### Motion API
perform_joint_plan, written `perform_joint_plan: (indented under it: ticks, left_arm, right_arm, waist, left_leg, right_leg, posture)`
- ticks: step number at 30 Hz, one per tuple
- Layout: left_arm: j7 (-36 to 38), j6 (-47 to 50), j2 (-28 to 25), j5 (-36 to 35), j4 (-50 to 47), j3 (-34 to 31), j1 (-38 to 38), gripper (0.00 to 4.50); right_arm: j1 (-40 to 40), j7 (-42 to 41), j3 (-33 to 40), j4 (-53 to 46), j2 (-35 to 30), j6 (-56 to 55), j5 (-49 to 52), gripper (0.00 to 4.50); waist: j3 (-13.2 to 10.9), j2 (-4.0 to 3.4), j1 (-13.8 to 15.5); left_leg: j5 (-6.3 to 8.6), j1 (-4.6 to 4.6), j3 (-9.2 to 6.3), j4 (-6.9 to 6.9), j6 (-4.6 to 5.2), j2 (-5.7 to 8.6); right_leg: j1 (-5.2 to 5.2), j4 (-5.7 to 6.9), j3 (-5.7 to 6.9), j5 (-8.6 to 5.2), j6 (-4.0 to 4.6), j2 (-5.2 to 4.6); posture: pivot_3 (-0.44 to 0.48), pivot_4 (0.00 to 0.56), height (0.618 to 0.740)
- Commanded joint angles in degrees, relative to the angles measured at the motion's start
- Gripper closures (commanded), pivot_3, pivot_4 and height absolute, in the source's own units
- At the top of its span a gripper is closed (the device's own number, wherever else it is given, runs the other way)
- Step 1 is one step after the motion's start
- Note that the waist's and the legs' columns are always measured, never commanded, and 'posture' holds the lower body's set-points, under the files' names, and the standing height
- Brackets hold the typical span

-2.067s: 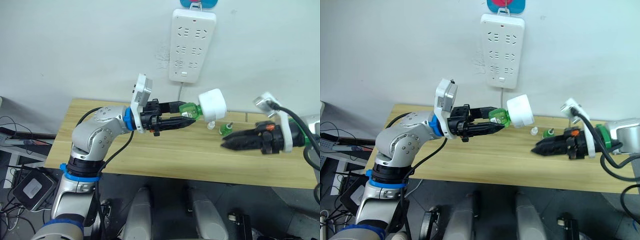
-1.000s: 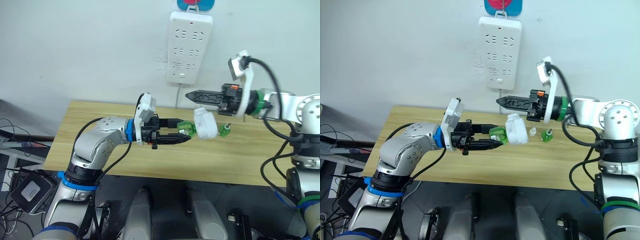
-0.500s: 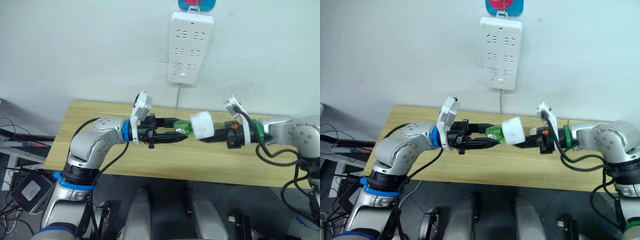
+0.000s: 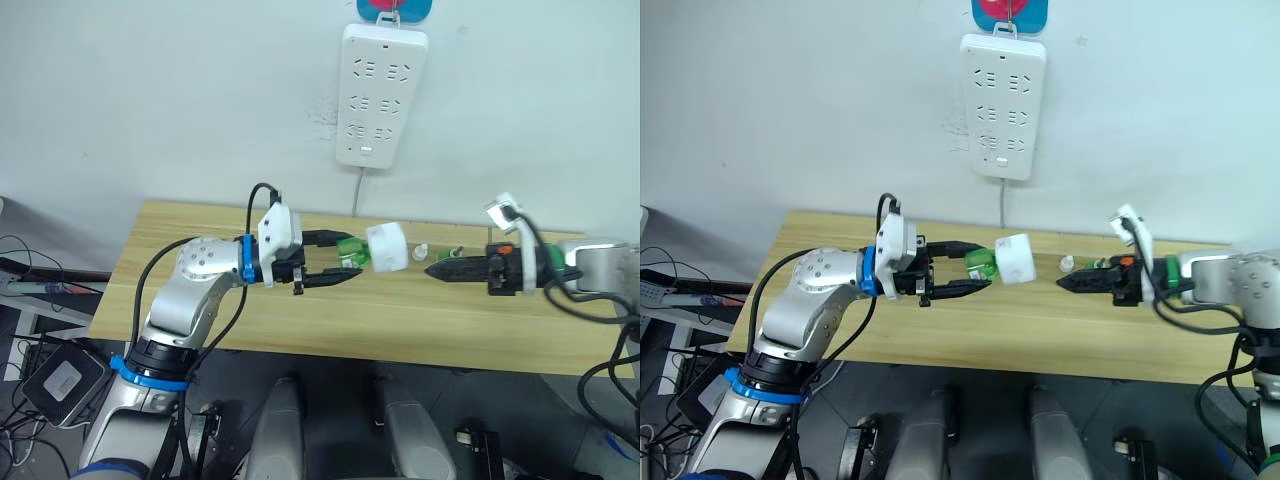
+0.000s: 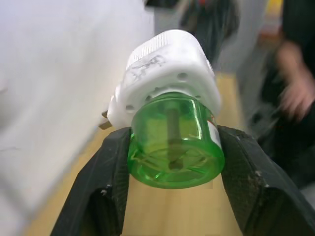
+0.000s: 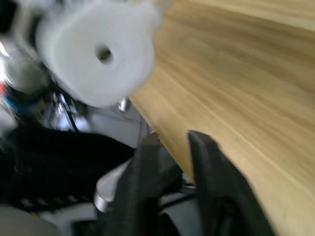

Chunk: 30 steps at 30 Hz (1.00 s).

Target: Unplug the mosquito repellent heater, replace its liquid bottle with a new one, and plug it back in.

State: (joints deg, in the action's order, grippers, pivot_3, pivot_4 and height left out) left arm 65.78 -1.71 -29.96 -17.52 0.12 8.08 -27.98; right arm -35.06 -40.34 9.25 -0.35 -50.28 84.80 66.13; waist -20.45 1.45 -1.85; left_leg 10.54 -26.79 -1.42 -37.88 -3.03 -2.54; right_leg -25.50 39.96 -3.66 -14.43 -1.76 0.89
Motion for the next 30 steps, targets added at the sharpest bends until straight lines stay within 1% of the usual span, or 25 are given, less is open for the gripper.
perform_joint_plan:
  ticks: [1, 3, 5, 7, 9, 11, 14, 16, 19, 21, 23, 24, 25, 26, 27, 28, 30]
  left_arm:
    - [-0.22, -11.28, 1.17, 2.57, 1.16, -0.81, -0.09, 2.23]
    - [-0.69, -16.57, 1.91, 4.27, 2.96, -0.4, -0.31, 2.23]
    - [-1.04, -21.72, 2.6, 5.78, 4.54, -0.08, -0.8, 2.23]
    - [-1.43, -26.54, 3.14, 7.14, 5.98, 0.11, -1.4, 2.23]
    - [-2.03, -30.48, 3.44, 8.32, 7.25, 0.3, -2.15, 2.23]
    - [-2.86, -32.47, 3.59, 9.0, 8.42, 0.42, -2.75, 2.23]
    - [-3.52, -31.33, 3.6, 8.61, 9.66, 0.37, -3.15, 2.23]
    - [-3.3, -30.03, 3.25, 7.61, 9.44, 0.51, -2.61, 2.23]
    - [-2.46, -25.67, 2.92, 5.19, 7.38, 0.69, -1.62, 2.23]
    - [-1.88, -14.51, 2.39, 0.33, 4.14, 0.58, -1.04, 2.23]
    - [-1.91, -6.67, 2.0, -2.7, 1.68, 0.25, -0.77, 2.23]
    - [-1.51, -2.88, 1.62, -4.68, 0.42, 0.01, -0.92, 2.23]
    - [-0.89, 1.64, 1.12, -7.25, -0.7, -0.37, -1.53, 2.23]
    - [-0.12, 5.11, 0.62, -9.17, -1.7, -0.65, -2.12, 2.23]
    - [0.77, 8.29, 0.08, -11.01, -2.74, -0.81, -2.7, 2.23]
    - [1.41, 10.88, -0.38, -12.47, -3.73, -0.92, -3.17, 2.23]
    - [2.82, 16.59, -1.48, -15.73, -6.14, -0.9, -4.04, 2.23]
  right_arm:
    - [-3.06, 5.12, 6.3, 4.25, 3.55, 6.99, 7.08, 2.23]
    - [-5.24, 10.29, 7.68, 7.67, 6.55, 7.7, 12.72, 1.42]
    - [-6.47, 16.41, 8.0, 9.81, 9.24, 7.7, 17.82, 0.76]
    - [-6.42, 21.49, 7.2, 10.42, 10.55, 7.7, 22.95, 0.04]
    - [-5.65, 26.96, 5.23, 10.87, 10.54, 5.98, 29.58, 0.04]
    - [-4.57, 32.47, 2.25, 10.87, 9.23, 2.46, 37.57, 0.04]
    - [-3.56, 35.74, 0.58, 8.47, 7.14, -0.18, 40.78, 0.04]
    - [-3.55, 36.24, 0.41, 7.15, 5.82, -1.6, 40.0, 0.04]
    - [-3.07, 32.83, 0.79, 4.65, 3.4, -1.59, 36.0, 0.04]
    - [-1.38, 23.89, -0.49, -1.98, -0.05, -2.75, 26.52, 0.04]
    - [-0.12, 16.59, -1.92, -5.95, -2.25, -4.86, 19.46, 0.04]
    - [0.8, 11.87, -3.75, -8.29, -3.9, -8.57, 14.25, 0.04]
    - [1.53, 7.63, -6.5, -10.41, -4.81, -16.29, 5.93, 0.04]
    - [1.87, 4.64, -8.73, -11.13, -4.79, -23.28, -1.34, 0.04]
    - [1.4, 4.39, -9.74, -9.96, -3.15, -28.28, -6.3, 0.04]
    - [0.62, 4.93, -9.93, -7.93, -0.94, -31.27, -9.18, 0.04]
    - [-0.72, 4.18, -9.57, -4.34, 3.19, -33.98, -11.7, 0.41]
  waist:
    - [0.0, 0.0, -0.06]
    - [0.0, 0.0, -0.21]
    - [0.0, 0.0, -0.2]
    - [0.0, 0.0, -0.11]
    - [0.0, 0.0, -0.04]
    - [0.0, 0.0, 0.09]
    - [0.0, 0.0, 0.07]
    - [0.0, 0.0, -0.03]
    - [0.0, 0.0, -0.04]
    - [0.0, 0.0, -0.04]
    - [0.0, 0.0, -0.07]
    - [0.0, -0.01, -0.06]
    - [0.0, -0.01, -0.09]
    - [0.0, -0.01, -0.11]
    - [0.0, 0.0, -0.15]
    - [0.0, 0.0, -0.35]
    - [0.0, 0.0, -0.71]
  left_leg:
    - [0.0, 0.0, 0.01, -0.01, 0.0, -0.01]
    - [0.0, 0.02, 0.06, -0.01, 0.01, 0.0]
    - [0.0, 0.01, 0.07, -0.01, 0.01, 0.0]
    - [0.01, -0.01, 0.05, 0.0, 0.02, 0.0]
    - [0.03, -0.02, 0.05, 0.0, 0.06, 0.02]
    - [0.05, -0.04, 0.05, 0.0, 0.1, 0.05]
    - [0.06, -0.05, 0.04, -0.02, 0.12, 0.06]
    - [0.06, -0.04, 0.05, -0.02, 0.12, 0.06]
    - [0.06, -0.03, 0.03, -0.01, 0.12, 0.01]
    - [0.06, -0.03, 0.01, 0.0, 0.12, -0.01]
    - [0.06, -0.04, -0.05, 0.03, 0.12, -0.05]
    - [0.06, -0.03, -0.05, 0.02, 0.12, -0.04]
    - [0.06, -0.02, -0.05, 0.0, 0.12, -0.04]
    - [0.06, -0.01, -0.04, 0.0, 0.12, -0.04]
    - [0.06, 0.0, -0.04, -0.04, 0.11, -0.05]
    - [0.06, 0.0, -0.03, -0.03, 0.11, -0.05]
    - [0.05, 0.01, 0.01, -0.03, 0.1, -0.04]
  right_leg:
    - [0.0, 0.0, -0.02, 0.0, 0.0, 0.0]
    - [0.0, 0.01, -0.09, 0.01, 0.01, 0.01]
    - [0.0, 0.01, -0.1, 0.01, 0.0, 0.03]
    - [0.0, 0.0, -0.08, 0.01, 0.0, 0.03]
    - [0.0, 0.0, -0.08, 0.01, 0.0, 0.02]
    - [0.0, -0.01, -0.07, 0.01, 0.0, -0.01]
    - [0.02, -0.02, -0.07, 0.03, -0.03, -0.03]
    - [0.01, -0.01, -0.08, 0.03, -0.04, -0.02]
    - [0.0, -0.01, -0.05, 0.03, -0.05, 0.02]
    - [0.0, -0.02, -0.02, 0.03, -0.05, 0.03]
    - [-0.01, -0.02, 0.04, -0.04, -0.16, 0.03]
    - [-0.01, -0.01, 0.04, -0.07, -0.2, 0.03]
    - [-0.01, -0.01, 0.05, -0.09, -0.25, 0.04]
    - [0.0, -0.01, 0.03, -0.12, -0.29, 0.04]
    - [0.0, -0.02, 0.05, -0.13, -0.31, 0.05]
    - [0.0, -0.03, 0.03, -0.13, -0.32, 0.05]
    - [-0.01, -0.01, -0.02, -0.14, -0.33, 0.06]
  posture:
    - [-0.043, 0.305, 0.74]
    - [-0.04, 0.308, 0.74]
    - [-0.04, 0.308, 0.74]
    - [-0.038, 0.309, 0.74]
    - [-0.035, 0.31, 0.74]
    - [-0.031, 0.31, 0.74]
    - [-0.025, 0.312, 0.74]
    - [-0.024, 0.312, 0.74]
    - [-0.025, 0.31, 0.74]
    - [-0.028, 0.307, 0.74]
    - [-0.028, 0.307, 0.74]
    - [-0.028, 0.307, 0.74]
    - [-0.033, 0.305, 0.74]
    - [-0.033, 0.305, 0.74]
    - [-0.033, 0.305, 0.74]
    - [-0.033, 0.305, 0.74]
    - [-0.043, 0.298, 0.74]
